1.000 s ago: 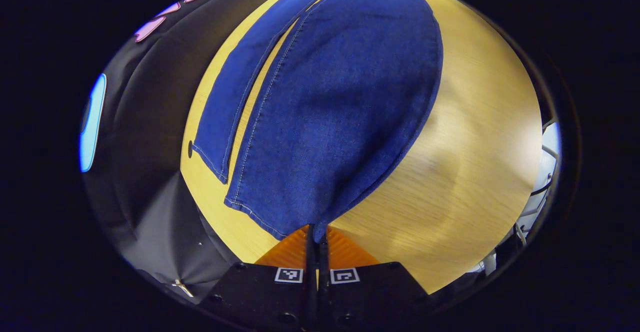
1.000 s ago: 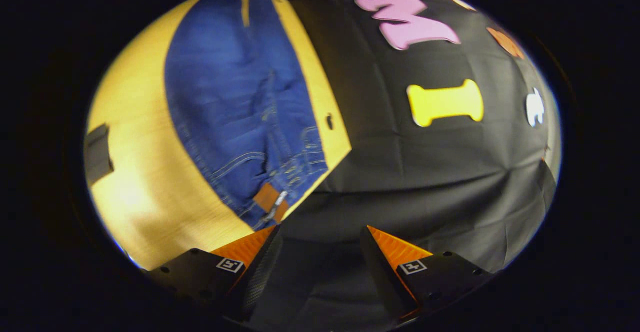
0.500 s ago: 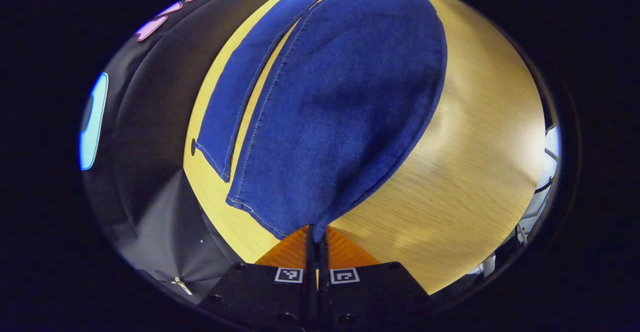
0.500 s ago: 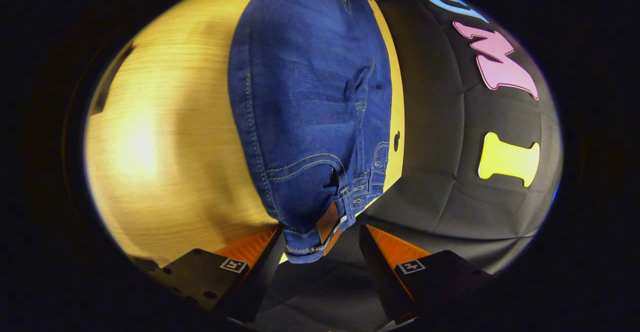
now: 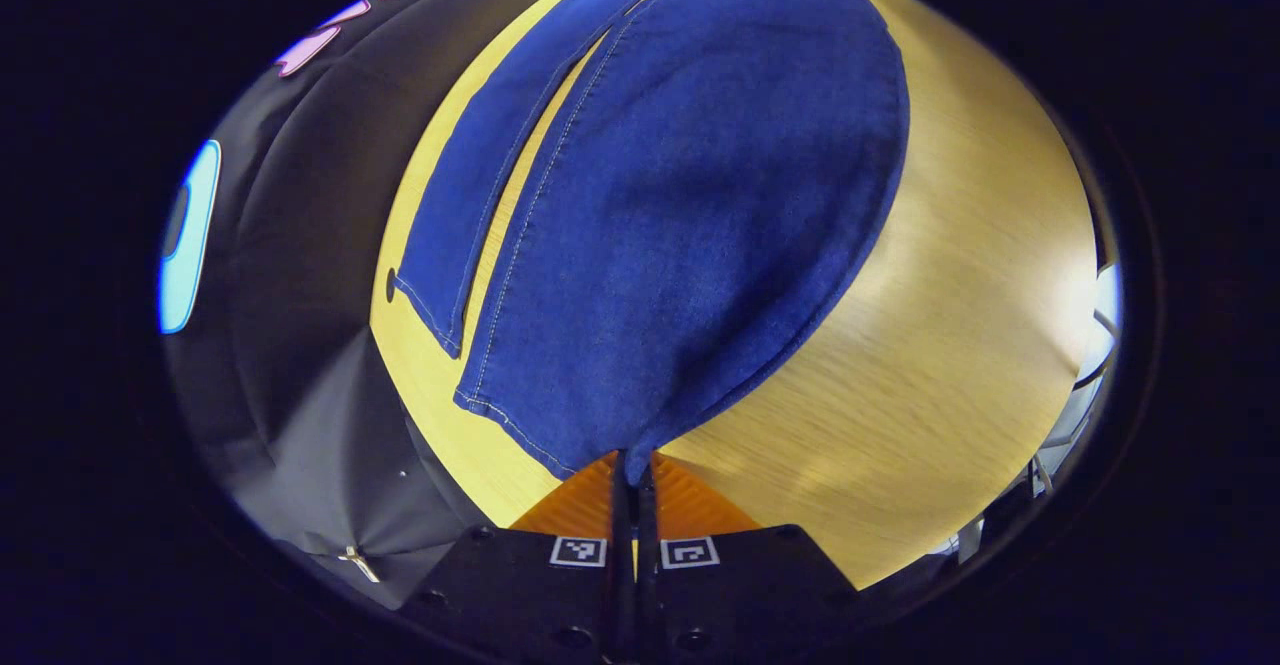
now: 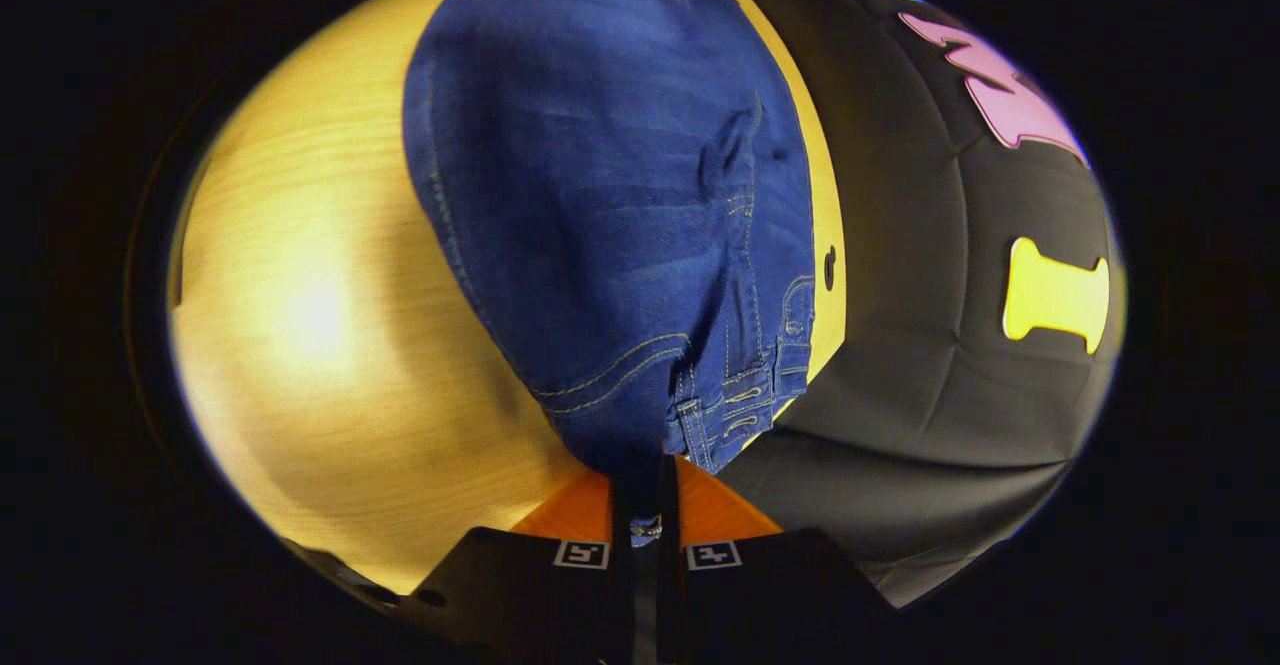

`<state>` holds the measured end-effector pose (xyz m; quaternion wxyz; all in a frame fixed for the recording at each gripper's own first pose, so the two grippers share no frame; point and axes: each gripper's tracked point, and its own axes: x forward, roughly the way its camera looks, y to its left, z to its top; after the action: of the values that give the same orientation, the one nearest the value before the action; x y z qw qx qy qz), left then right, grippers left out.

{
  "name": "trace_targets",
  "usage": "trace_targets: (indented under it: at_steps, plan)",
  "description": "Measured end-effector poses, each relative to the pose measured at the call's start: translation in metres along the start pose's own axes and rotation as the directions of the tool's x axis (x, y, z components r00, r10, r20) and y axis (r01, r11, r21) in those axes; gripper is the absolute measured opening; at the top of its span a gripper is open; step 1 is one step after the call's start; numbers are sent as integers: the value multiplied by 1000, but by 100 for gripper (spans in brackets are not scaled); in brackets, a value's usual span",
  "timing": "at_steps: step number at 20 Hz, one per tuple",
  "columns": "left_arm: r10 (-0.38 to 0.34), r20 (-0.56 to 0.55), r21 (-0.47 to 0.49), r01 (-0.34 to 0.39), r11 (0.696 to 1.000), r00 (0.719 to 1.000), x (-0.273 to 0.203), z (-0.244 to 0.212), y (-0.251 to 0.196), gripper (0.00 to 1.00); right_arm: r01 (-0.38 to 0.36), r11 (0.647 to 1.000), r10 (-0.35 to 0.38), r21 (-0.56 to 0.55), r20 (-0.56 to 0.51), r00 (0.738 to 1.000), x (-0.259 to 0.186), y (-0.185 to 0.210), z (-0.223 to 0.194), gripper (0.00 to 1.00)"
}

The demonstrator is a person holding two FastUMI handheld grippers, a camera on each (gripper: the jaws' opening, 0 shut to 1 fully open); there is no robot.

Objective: Grasp the waist and the cuffs of the jeans and fold them to make the two legs overlap; first hold the waist and fold one-third of the jeans toward the cuffs, then hold the cuffs and fold the remaining one-third in the same direction to finish folding.

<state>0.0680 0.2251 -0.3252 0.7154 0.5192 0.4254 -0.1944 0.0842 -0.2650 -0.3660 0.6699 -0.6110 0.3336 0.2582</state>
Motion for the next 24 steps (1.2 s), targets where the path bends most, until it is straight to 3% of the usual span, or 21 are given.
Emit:
trace_targets:
  at_steps: [3, 6, 9, 13, 14, 16, 18, 21, 23, 24]
  plan:
    - [-87, 19, -107, 88, 990, 996, -6, 6, -5, 6, 25, 1000, -25, 9, 5, 1000, -10, -16, 1, 13]
    - [-140, 50, -113, 145, 983, 989, -17, 7, 4, 6, 92, 993, -94, 79, 23, 995, -34, -45, 5, 13]
    - [-241, 83, -162, 252, 954, 967, -36, 19, 18, 9, 116, 980, -125, 162, 44, 991, -48, -77, 18, 13]
    - [-276, 153, -203, 303, 931, 949, -64, 41, 68, 6, 132, 921, -165, 366, 59, 985, -55, -148, 34, 13]
    - [-277, 169, -214, 310, 926, 946, -67, 48, 87, 10, 138, 899, -178, 416, 60, 982, -56, -166, 40, 13]
    - [-284, 204, -259, 332, 907, 937, -61, 68, 122, 6, 138, 837, -195, 530, 54, 979, -58, -193, 49, 13]
    - [-312, 242, -343, 382, 858, 919, -51, 87, 147, 6, 130, 758, -203, 639, 42, 978, -55, -217, 62, 13]
    - [-265, 261, -446, 359, 820, 928, -17, 109, 200, 6, 117, 626, -181, 771, -1, 983, -41, -249, 81, 13]
    - [-234, 248, -574, 337, 746, 940, 12, 121, 223, 6, 88, 500, -143, 861, -18, 990, -20, -268, 94, 12]
    - [-224, 223, -649, 317, 692, 949, 29, 126, 232, 6, 79, 431, -117, 899, -31, 993, -4, -275, 95, 12]
